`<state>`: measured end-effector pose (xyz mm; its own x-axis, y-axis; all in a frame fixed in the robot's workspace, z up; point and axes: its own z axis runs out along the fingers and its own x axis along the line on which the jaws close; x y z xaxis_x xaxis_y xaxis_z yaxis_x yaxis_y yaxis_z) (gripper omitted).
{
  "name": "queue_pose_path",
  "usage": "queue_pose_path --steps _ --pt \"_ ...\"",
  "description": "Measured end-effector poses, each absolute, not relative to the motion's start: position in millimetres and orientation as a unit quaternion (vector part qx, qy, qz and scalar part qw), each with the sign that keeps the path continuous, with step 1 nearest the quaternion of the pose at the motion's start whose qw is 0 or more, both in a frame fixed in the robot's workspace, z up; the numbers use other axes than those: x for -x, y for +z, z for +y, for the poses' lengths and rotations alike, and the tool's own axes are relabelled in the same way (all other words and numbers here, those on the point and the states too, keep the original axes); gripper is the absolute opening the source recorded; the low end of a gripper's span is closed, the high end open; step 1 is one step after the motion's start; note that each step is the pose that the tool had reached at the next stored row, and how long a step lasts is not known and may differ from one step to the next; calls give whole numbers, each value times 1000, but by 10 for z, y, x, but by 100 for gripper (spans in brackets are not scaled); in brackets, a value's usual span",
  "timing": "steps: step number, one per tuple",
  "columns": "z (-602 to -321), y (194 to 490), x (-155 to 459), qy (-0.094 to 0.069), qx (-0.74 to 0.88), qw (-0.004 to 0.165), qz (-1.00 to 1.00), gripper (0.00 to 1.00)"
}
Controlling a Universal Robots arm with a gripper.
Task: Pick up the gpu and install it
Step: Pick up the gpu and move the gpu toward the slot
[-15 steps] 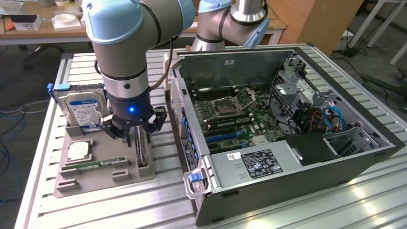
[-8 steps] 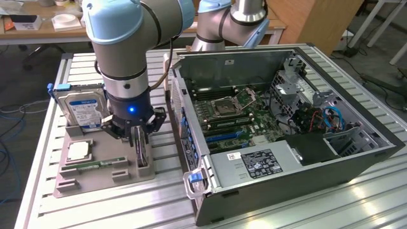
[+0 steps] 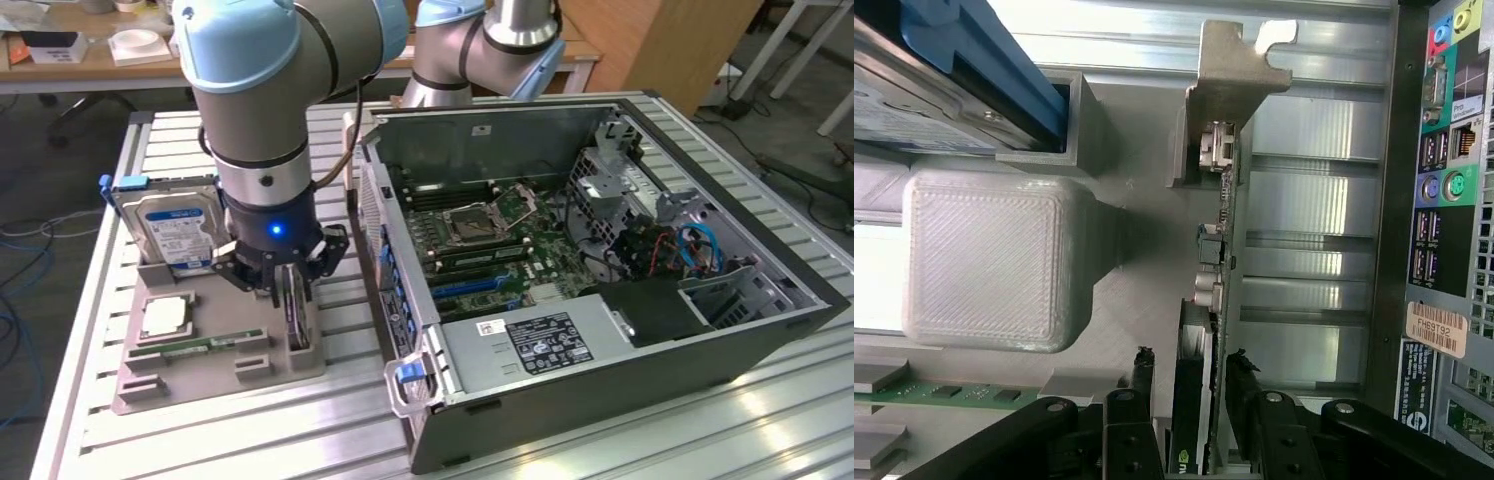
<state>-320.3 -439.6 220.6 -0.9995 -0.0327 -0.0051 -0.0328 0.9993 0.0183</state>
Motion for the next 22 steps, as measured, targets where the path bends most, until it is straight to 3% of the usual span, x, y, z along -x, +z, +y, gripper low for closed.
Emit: queue_pose_path --steps 7,8,22 --pt "-4396 2206 3203 9 16 2 1000 40" --pt "-4396 2206 3203 9 16 2 1000 33" --pt "-4395 2203 3188 9 16 2 1000 33"
